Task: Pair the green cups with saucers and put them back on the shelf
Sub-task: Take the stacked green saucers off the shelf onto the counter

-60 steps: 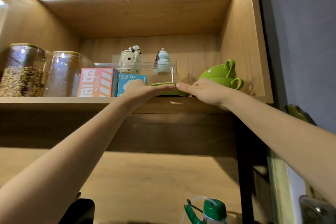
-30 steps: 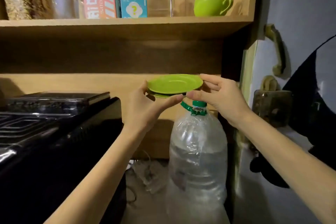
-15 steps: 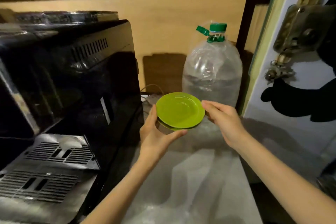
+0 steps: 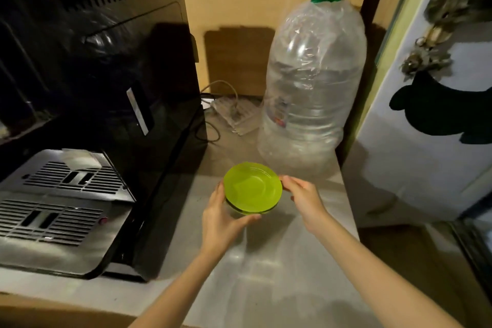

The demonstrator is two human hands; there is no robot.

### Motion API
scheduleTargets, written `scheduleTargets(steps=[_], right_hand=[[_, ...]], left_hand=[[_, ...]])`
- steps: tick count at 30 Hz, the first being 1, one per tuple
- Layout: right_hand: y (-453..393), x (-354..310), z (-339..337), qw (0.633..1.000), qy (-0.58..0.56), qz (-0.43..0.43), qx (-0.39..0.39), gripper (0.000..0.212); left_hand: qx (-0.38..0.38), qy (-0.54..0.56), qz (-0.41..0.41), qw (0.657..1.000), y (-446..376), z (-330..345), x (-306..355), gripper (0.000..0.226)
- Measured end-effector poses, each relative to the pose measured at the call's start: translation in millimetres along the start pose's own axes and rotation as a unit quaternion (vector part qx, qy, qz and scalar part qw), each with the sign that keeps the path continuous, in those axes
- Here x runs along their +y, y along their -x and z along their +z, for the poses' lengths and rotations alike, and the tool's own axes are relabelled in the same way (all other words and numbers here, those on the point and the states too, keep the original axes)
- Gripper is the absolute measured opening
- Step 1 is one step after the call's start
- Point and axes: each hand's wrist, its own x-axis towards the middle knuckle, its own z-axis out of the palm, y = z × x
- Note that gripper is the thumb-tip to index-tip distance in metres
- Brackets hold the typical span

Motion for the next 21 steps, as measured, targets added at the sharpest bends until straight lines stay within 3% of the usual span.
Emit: scheduleTargets(steps=[6,12,21], right_hand=[[-5,21,4,0.998,0.026,0.055,-0.027,0.024],[-21,40,13,0.996,0.033,0.077,-0.041,0.030],[-30,60,24,0.992,0.061,0.091,-0.059,0.029]], left_hand=[[-0.020,0.003,-0.055,0.998,6,13,-23,0.110],[-0.044,0.002,-0.044,0.998,0,14,-40,0.105],[-0.083,-0.086,-0.088,0.989,-5,11,-63,0.114]])
